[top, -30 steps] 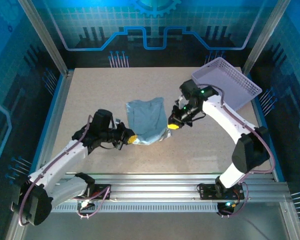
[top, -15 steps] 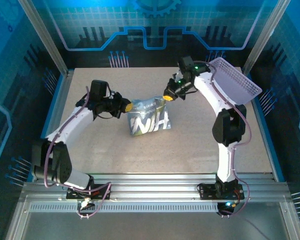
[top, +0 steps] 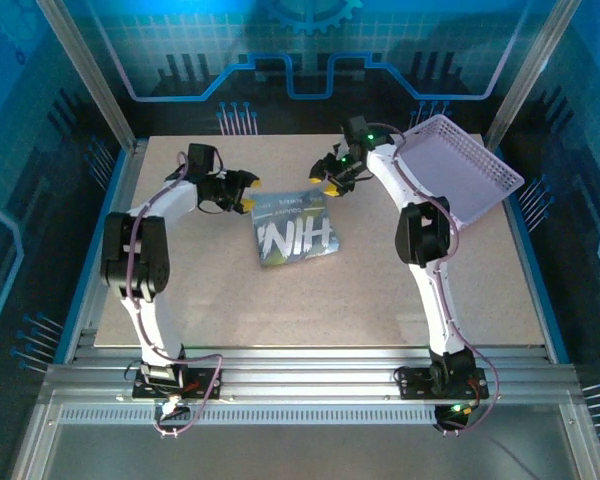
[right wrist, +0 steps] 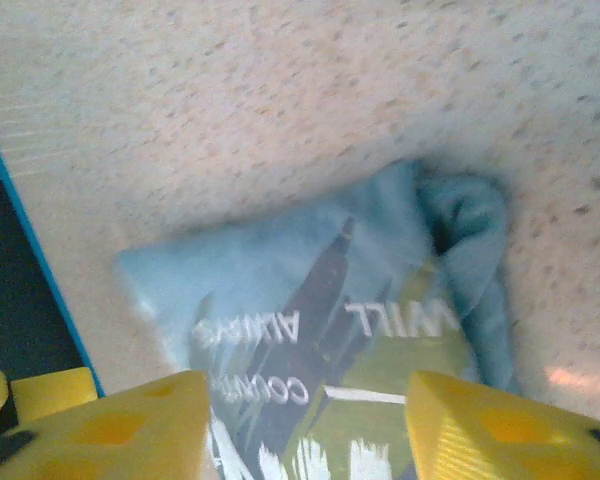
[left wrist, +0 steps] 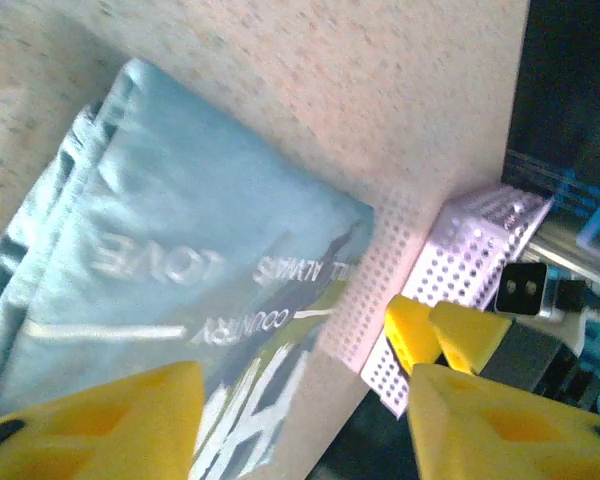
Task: Fold and stack the t-shirts
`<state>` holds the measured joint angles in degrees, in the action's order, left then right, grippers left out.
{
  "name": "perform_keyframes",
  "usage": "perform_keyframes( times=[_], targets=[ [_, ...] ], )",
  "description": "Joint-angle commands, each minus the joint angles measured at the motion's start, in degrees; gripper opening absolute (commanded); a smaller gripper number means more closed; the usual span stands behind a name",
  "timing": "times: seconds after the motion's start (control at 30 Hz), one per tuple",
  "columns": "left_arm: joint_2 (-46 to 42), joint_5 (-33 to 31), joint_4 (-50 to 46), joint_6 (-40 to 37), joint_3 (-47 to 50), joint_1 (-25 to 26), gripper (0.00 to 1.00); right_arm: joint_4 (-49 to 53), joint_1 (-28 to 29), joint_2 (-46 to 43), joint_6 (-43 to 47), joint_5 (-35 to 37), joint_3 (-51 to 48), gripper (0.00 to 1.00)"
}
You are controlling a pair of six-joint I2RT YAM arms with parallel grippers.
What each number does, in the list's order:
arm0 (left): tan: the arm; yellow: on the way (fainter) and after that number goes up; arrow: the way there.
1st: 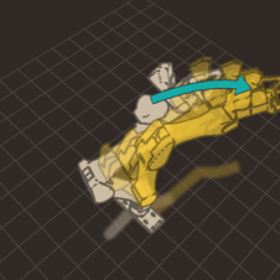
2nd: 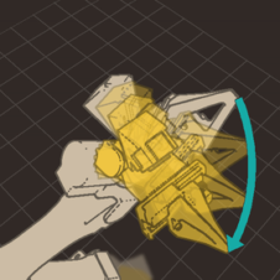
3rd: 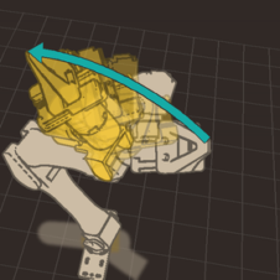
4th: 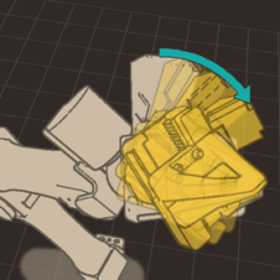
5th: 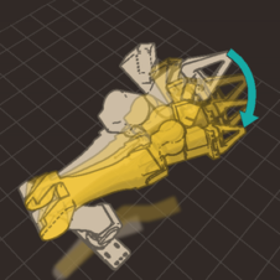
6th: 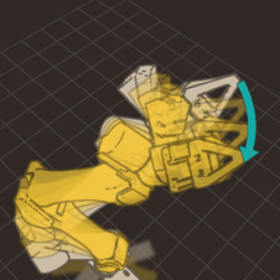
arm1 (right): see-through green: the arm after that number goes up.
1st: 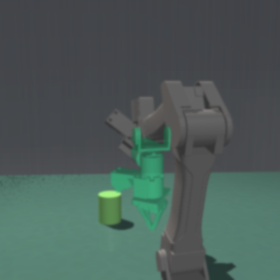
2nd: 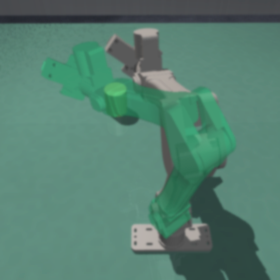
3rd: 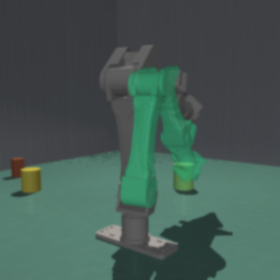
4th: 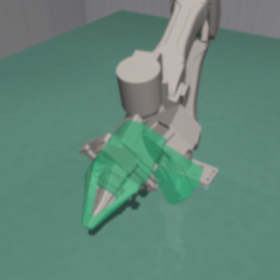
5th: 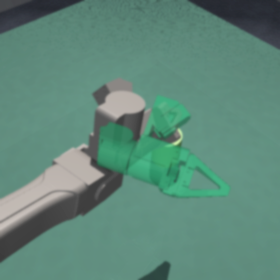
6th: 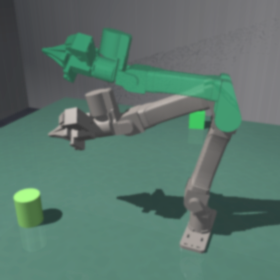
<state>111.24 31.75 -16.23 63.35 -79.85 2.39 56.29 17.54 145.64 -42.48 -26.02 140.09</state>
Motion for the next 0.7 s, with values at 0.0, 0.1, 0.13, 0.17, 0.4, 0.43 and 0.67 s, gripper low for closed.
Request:
perform_keyframes(
  times=[0.0, 0.1, 0.13, 0.17, 0.4, 0.43, 0.67],
  targets=[
    [-3.28, -2.08, -1.53, -3.36, -1.06, 0.39, 0.60, -0.22, -1.21, -4.45, 2.05, 2.47, -0.45, 0.63],
    [-9.00, -4.69, -3.50, -2.39, 4.68, 2.35, 0.58, -2.53, -1.13, -11.95, 2.56, 4.22, -11.83, 0.64],
    [-11.11, -5.07, -3.37, -1.42, 7.34, 3.37, 0.57, -3.53, -0.90, -15.51, 2.45, 4.61, -16.69, 0.64],
    [-12.84, -5.16, -3.37, -0.19, 9.99, 4.63, 0.55, -4.92, -0.60, -18.33, 2.05, 4.65, -21.80, 0.61],
    [-18.61, -8.51, 5.51, 17.93, 22.07, 18.08, 0.46, -17.95, 1.01, -28.57, -0.48, 3.57, -45.59, 0.54],
    [-19.23, -10.60, 7.22, 21.91, 23.47, 19.93, 0.46, -18.67, 1.00, -27.72, 0.07, 3.80, -45.26, 0.53],
    [-19.69, -22.81, 26.70, 51.45, 33.69, 29.21, 0.66, -16.10, 1.25, -16.19, 4.98, 2.56, -36.13, 0.53]
  ],
)
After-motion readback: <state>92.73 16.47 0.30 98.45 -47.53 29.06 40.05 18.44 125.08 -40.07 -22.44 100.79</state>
